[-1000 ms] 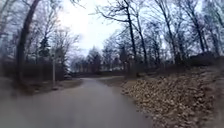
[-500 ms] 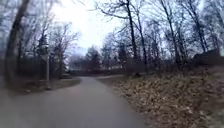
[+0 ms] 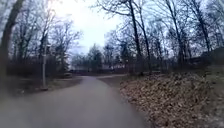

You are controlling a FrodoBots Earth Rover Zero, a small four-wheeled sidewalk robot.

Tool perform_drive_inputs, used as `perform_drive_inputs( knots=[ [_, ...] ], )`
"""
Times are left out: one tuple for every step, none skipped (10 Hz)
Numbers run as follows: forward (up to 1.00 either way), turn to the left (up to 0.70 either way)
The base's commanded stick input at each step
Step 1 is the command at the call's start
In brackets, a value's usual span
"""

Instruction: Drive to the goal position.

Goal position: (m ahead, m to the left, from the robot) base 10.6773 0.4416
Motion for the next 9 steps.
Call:
perform_drive_inputs(
  knots=[
    [1.00, 0.00],
    [1.00, 0.00],
    [1.00, 0.11],
    [1.00, 0.40],
    [1.00, 0.40],
    [1.00, 0.40],
    [1.00, 0.40],
    [1.00, 0.00],
    [1.00, 0.00]
  ],
)
